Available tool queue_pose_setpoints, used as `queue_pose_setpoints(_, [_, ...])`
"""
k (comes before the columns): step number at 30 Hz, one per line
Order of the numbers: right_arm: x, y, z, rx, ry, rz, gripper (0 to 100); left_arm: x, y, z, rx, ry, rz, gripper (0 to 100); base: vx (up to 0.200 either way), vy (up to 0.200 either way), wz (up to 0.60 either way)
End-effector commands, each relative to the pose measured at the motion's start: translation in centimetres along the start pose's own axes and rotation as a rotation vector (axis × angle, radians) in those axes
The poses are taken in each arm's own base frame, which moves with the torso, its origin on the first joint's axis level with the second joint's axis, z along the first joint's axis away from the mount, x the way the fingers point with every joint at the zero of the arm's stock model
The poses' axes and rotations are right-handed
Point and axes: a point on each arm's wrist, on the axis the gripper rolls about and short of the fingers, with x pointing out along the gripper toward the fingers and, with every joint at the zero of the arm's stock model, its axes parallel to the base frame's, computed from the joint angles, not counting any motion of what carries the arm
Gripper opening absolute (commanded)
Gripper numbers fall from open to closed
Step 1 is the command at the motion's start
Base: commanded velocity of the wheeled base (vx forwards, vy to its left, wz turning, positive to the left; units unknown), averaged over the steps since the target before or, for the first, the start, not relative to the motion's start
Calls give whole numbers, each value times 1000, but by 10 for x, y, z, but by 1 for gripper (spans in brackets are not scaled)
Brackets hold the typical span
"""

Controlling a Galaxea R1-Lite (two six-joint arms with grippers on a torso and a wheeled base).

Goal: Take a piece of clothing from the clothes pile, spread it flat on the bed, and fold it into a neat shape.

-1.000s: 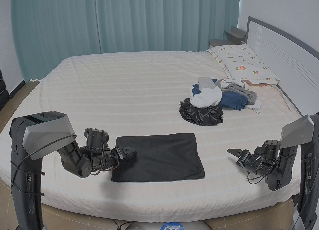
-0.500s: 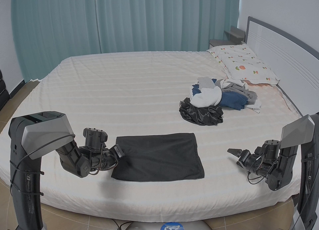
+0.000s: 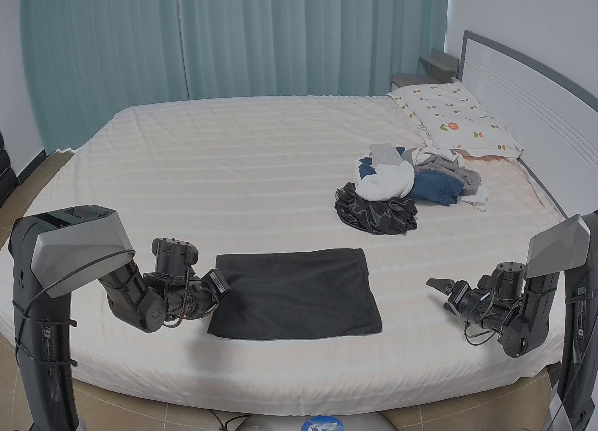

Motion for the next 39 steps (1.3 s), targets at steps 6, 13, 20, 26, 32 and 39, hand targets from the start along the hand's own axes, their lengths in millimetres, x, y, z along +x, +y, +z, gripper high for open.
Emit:
queue_pose_setpoints(6, [0,2,0,-4,-4,8,100,-7,3,5,-11,-14,4,0,0,200,0])
queue_pose_setpoints(13, [0,2,-1,-4,-2,8,100,-12,5,6,-18,-14,12,0,0,200,0])
queue_pose_setpoints(20, [0,2,-1,-2,-1,8,100,-17,8,7,-25,-17,21,0,0,200,0])
queue_pose_setpoints(26, [0,2,-1,-2,-2,9,100,-18,11,5,-30,-11,33,0,0,200,0])
queue_pose_setpoints(32, [0,3,0,-3,-4,12,100,-19,12,4,-30,-8,40,0,0,200,0])
queue_pose_setpoints(39, [0,3,0,-4,-5,13,100,-22,14,2,-33,-1,48,0,0,200,0])
